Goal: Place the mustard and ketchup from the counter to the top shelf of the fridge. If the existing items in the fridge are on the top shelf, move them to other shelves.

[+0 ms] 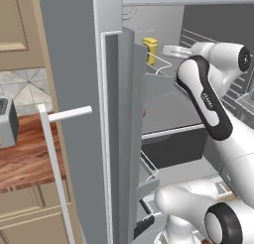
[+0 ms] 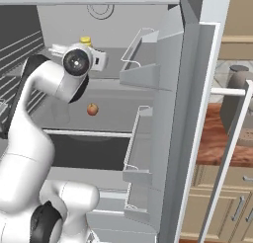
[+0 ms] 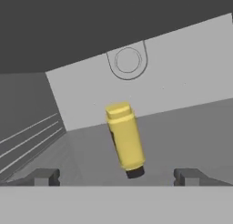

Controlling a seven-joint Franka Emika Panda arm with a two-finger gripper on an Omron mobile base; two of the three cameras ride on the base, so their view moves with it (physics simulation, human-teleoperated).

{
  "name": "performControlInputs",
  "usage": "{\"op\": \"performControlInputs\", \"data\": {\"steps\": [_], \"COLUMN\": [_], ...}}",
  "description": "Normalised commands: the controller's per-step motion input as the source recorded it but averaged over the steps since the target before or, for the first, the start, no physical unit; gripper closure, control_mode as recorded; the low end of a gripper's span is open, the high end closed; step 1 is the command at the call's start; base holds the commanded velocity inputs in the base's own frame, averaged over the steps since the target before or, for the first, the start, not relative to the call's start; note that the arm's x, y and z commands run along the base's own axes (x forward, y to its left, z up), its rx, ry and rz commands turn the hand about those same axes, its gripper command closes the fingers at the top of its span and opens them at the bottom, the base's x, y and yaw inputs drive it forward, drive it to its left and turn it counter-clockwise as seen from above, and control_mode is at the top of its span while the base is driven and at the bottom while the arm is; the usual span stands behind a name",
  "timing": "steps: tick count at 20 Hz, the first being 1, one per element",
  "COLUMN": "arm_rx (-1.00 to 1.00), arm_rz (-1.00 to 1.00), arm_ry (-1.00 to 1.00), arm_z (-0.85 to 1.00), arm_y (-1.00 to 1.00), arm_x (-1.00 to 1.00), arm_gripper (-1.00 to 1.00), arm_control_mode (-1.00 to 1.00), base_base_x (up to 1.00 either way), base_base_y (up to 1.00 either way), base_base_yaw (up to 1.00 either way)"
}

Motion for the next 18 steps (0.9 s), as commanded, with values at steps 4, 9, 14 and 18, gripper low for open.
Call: {"op": "performControlInputs", "data": {"steps": [4,9,14,18], "arm_rx": [-0.03,-0.11,-0.17,-0.24], "arm_rz": [0.0,0.0,0.0,0.0], "arm_ry": [-0.01,0.05,0.13,0.25], "arm_z": [0.42,0.14,-0.16,-0.62], "arm_y": [-0.32,-0.44,-0.33,-0.07], "arm_x": [-1.0,-1.0,-1.0,-1.0], "arm_gripper": [-1.0,-1.0,-1.0,-1.0], "arm_control_mode": [-1.0,-1.0,-1.0,-1.0], "base_base_x": [0.0,0.0,0.0,0.0], "base_base_y": [0.0,0.0,0.0,0.0], "base_base_yaw": [0.0,0.0,0.0,0.0]}}
